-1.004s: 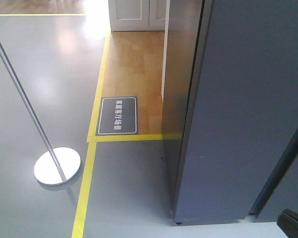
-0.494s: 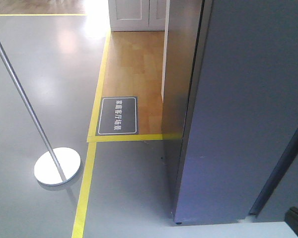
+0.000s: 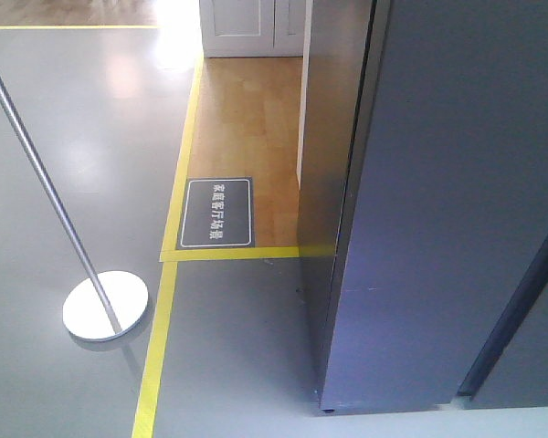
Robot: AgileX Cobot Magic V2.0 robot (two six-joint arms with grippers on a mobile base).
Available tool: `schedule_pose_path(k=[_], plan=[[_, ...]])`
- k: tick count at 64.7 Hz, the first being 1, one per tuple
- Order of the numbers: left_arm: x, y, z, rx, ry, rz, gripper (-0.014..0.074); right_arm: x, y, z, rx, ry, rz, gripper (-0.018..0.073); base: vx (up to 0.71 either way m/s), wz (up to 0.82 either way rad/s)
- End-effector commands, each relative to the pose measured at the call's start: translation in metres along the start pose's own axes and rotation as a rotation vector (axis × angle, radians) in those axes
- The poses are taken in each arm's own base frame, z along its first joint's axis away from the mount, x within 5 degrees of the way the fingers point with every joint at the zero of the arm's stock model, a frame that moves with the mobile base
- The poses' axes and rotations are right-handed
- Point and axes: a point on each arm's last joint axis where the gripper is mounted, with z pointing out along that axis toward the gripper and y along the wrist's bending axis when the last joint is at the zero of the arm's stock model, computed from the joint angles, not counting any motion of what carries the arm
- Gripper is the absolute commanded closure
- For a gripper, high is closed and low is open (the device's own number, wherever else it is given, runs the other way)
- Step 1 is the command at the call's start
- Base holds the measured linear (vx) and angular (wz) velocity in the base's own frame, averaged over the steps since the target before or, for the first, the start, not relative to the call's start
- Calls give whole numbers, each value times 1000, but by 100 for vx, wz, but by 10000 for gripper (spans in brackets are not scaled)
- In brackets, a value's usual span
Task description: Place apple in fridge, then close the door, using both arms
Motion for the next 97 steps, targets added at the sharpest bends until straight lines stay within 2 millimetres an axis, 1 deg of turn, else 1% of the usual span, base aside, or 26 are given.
schedule_pose_path(k=[1, 7, 10, 11, 12, 13, 15, 97], plan=[[-13, -3, -3, 27, -106, -6, 603, -16, -7, -3, 75, -192, 18, 562, 0, 0], [-13, -3, -3, 27, -106, -6, 603, -8, -9, 5, 98, -309, 8, 562, 0, 0], [-13, -3, -3, 27, -106, -6, 603, 1, -10, 10, 101, -354, 14, 562, 0, 0], [-13, -3, -3, 27, -106, -6, 603, -1, -10, 9, 102, -392, 12, 562, 0, 0], [-13, -3, -3, 27, -106, -6, 603, 3, -11, 11, 103, -401, 13, 562, 0, 0], [-13, -3, -3, 27, -106, -6, 603, 2, -11, 11, 103, -410, 16, 562, 0, 0], [-13, -3, -3, 27, -106, -6, 603, 2, -11, 11, 101, -392, 24, 562, 0, 0], [-13, -3, -3, 27, -106, -6, 603, 2, -11, 11, 102, -398, 16, 562, 0, 0]])
